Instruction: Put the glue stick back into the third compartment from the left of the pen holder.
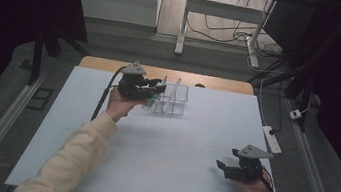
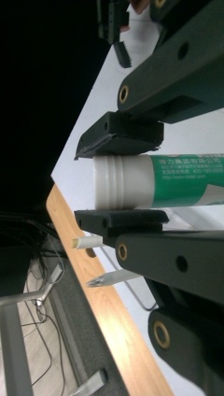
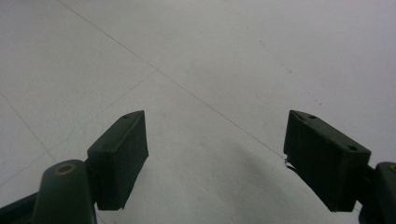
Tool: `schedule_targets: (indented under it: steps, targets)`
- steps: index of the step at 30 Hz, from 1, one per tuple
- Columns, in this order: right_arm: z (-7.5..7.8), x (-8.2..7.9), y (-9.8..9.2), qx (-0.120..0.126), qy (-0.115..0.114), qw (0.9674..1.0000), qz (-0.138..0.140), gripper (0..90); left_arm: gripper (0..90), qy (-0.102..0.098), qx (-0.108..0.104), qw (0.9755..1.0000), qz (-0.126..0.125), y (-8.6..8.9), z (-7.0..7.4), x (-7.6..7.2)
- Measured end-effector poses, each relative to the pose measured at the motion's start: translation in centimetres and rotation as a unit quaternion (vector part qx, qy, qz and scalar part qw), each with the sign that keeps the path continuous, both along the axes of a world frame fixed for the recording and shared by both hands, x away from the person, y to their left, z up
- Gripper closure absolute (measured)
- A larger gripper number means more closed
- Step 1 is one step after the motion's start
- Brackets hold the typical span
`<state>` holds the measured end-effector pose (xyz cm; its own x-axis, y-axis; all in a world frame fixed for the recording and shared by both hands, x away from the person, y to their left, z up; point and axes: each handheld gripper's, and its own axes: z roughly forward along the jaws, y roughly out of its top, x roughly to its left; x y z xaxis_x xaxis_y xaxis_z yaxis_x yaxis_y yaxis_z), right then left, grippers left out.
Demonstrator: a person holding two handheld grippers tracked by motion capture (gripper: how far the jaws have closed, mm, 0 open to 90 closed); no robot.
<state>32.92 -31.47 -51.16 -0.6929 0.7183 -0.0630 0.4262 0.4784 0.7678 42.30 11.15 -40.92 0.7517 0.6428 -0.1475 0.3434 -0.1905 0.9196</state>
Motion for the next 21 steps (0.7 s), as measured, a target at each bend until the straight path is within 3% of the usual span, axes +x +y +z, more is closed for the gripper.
schedule_targets:
  steps: [21]
  targets:
    - [0.0, 0.0, 0.0, 0.002, 0.000, 1.0000, -0.002, 20.7, 64.6, -0.006, 0.000, 1.0000, -0.002, -3.0, 0.3, 3.1]
